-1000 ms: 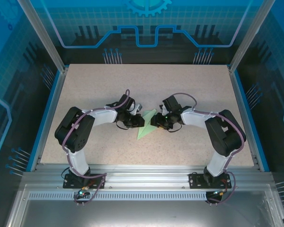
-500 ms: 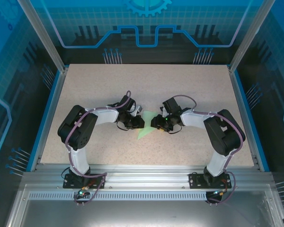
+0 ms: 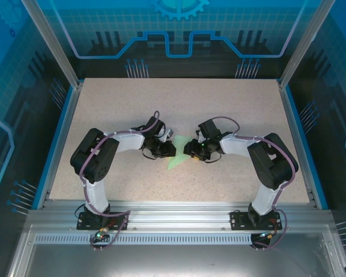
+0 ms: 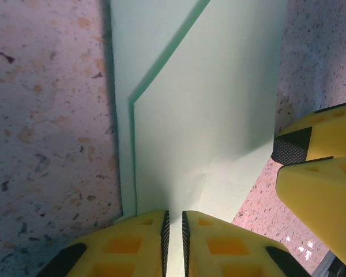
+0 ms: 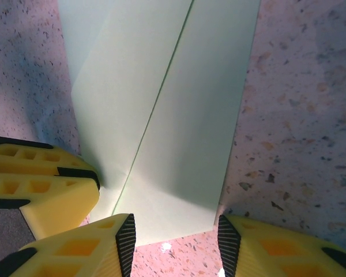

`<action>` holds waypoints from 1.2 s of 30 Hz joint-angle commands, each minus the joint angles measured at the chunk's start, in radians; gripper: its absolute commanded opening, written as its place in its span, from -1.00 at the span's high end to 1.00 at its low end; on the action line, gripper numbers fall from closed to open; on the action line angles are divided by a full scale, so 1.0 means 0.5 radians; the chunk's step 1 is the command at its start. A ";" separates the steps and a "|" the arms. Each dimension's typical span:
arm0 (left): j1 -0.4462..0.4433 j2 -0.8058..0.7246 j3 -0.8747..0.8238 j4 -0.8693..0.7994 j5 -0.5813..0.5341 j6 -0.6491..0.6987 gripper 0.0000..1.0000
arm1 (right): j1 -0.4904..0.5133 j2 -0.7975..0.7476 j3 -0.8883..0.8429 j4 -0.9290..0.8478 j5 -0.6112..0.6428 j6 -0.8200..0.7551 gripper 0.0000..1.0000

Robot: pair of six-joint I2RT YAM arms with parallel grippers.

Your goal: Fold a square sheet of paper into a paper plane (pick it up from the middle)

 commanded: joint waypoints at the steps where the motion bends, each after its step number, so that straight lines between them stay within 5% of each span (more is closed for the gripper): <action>1: 0.018 0.023 -0.035 -0.019 0.041 0.014 0.64 | 0.037 0.080 -0.024 0.160 -0.073 0.037 0.08; 36: 0.018 -0.014 -0.080 0.014 0.069 -0.022 0.66 | 0.041 0.095 -0.033 0.307 -0.133 0.070 0.05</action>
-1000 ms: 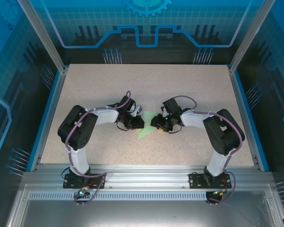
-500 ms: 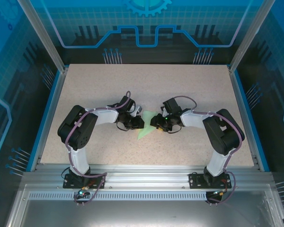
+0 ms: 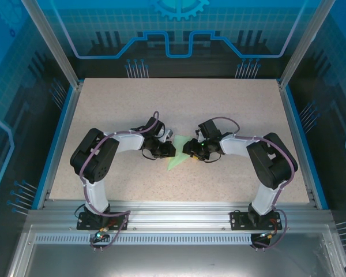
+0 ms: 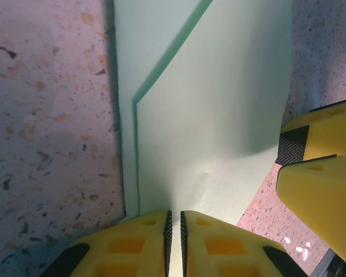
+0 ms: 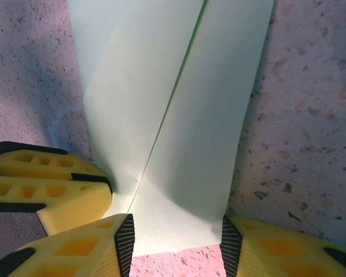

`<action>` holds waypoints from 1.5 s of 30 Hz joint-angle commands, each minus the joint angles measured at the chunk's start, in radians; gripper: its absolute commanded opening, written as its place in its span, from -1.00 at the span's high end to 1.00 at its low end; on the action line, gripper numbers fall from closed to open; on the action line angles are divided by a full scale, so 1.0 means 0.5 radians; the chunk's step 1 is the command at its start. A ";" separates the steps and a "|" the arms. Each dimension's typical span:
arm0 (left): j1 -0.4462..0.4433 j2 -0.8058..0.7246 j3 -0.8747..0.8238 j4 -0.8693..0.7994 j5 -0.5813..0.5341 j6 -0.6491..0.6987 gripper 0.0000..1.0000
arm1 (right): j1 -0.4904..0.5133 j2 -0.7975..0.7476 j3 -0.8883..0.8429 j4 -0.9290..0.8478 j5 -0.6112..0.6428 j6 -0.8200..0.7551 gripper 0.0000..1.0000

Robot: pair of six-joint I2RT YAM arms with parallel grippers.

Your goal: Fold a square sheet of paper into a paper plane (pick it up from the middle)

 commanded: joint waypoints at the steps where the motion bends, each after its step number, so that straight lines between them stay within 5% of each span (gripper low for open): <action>1: 0.012 -0.014 -0.052 -0.024 0.053 -0.010 0.66 | 0.043 0.078 -0.015 0.209 -0.082 0.010 0.05; 34: 0.018 -0.047 -0.088 0.027 0.113 -0.058 0.71 | 0.040 0.084 -0.068 0.337 -0.119 0.046 0.00; 45: 0.021 -0.121 -0.115 0.052 0.164 -0.099 0.70 | 0.020 0.148 0.011 0.377 -0.119 0.026 0.27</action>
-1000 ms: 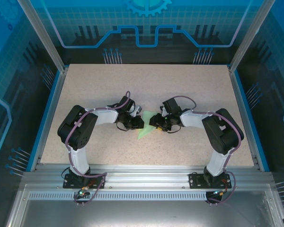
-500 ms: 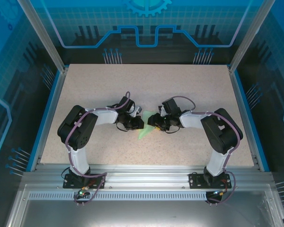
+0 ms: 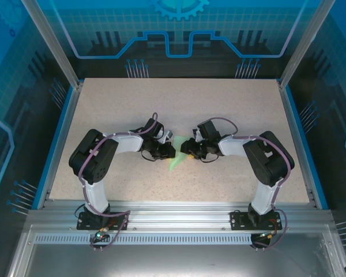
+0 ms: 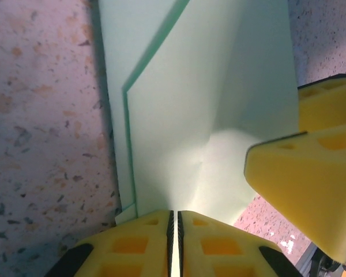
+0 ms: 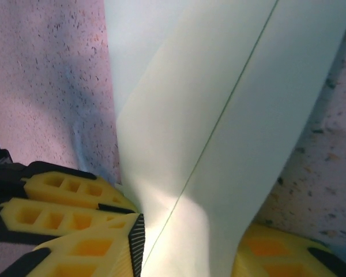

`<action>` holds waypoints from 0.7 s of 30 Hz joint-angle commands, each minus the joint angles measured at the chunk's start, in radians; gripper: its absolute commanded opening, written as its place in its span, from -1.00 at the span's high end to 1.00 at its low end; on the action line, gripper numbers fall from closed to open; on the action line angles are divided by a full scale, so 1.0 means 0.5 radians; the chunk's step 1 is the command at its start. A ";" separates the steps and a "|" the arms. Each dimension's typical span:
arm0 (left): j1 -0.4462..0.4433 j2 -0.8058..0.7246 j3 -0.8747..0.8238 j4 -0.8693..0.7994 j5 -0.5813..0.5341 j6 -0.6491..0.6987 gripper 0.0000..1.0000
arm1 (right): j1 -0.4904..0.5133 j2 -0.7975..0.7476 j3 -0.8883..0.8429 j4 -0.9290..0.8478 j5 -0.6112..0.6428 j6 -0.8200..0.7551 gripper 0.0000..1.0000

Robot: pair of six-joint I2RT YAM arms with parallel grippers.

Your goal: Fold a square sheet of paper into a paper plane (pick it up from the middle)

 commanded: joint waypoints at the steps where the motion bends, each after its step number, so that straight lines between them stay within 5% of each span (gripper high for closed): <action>1: 0.018 -0.086 -0.043 -0.012 0.075 -0.048 0.70 | 0.010 0.063 0.055 0.081 -0.025 -0.015 0.31; 21: 0.032 -0.120 -0.074 0.037 0.112 -0.083 0.71 | 0.015 0.134 0.111 0.157 -0.084 -0.037 0.45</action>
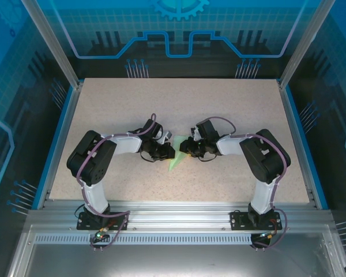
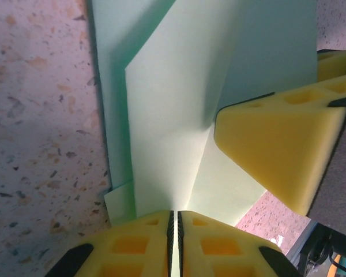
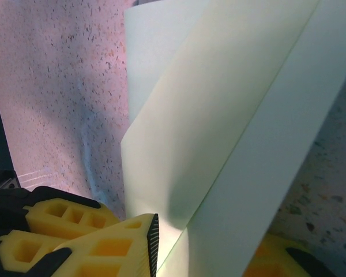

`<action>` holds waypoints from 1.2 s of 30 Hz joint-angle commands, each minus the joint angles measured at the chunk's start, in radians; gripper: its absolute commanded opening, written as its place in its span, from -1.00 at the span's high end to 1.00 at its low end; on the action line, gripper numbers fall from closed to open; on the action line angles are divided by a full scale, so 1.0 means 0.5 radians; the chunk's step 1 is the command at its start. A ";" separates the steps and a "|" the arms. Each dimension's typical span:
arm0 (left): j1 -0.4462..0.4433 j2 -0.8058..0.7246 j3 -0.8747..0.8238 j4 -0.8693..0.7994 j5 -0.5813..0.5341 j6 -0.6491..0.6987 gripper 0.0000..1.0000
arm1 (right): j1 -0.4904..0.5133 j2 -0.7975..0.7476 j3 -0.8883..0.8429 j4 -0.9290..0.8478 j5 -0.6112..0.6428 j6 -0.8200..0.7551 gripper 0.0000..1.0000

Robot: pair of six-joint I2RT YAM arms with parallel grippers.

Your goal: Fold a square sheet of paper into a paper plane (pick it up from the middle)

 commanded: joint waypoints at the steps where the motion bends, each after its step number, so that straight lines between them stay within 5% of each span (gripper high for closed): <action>1: 0.027 -0.071 -0.028 0.021 0.068 -0.035 0.71 | 0.017 0.054 0.082 0.018 -0.046 -0.037 0.45; 11: 0.035 -0.116 -0.051 0.032 0.072 -0.049 0.70 | 0.028 0.079 0.155 -0.070 -0.026 -0.085 0.74; 19: 0.041 -0.324 -0.109 0.041 0.005 -0.068 0.61 | 0.058 -0.182 0.259 -0.609 0.224 -0.339 0.84; 29: 0.038 -0.725 -0.252 0.042 -0.401 -0.082 0.57 | 0.122 -0.557 0.577 -1.679 0.970 -0.667 0.82; 36: 0.041 -0.948 -0.375 0.066 -0.631 -0.119 0.56 | 0.304 -0.459 0.978 -2.394 1.637 -0.679 0.80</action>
